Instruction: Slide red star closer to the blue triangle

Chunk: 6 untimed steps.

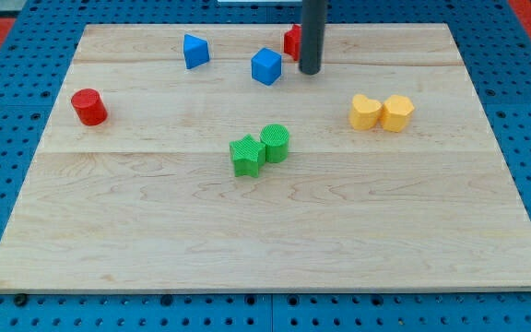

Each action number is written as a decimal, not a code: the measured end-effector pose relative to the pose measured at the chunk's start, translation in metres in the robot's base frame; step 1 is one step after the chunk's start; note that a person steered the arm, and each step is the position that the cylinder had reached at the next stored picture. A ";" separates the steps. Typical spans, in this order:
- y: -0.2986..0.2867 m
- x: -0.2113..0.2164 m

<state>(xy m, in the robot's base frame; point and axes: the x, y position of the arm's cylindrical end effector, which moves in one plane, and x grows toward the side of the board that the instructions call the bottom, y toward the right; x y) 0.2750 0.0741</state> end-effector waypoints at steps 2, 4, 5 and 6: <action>-0.040 -0.063; -0.027 -0.082; -0.079 -0.083; -0.138 -0.083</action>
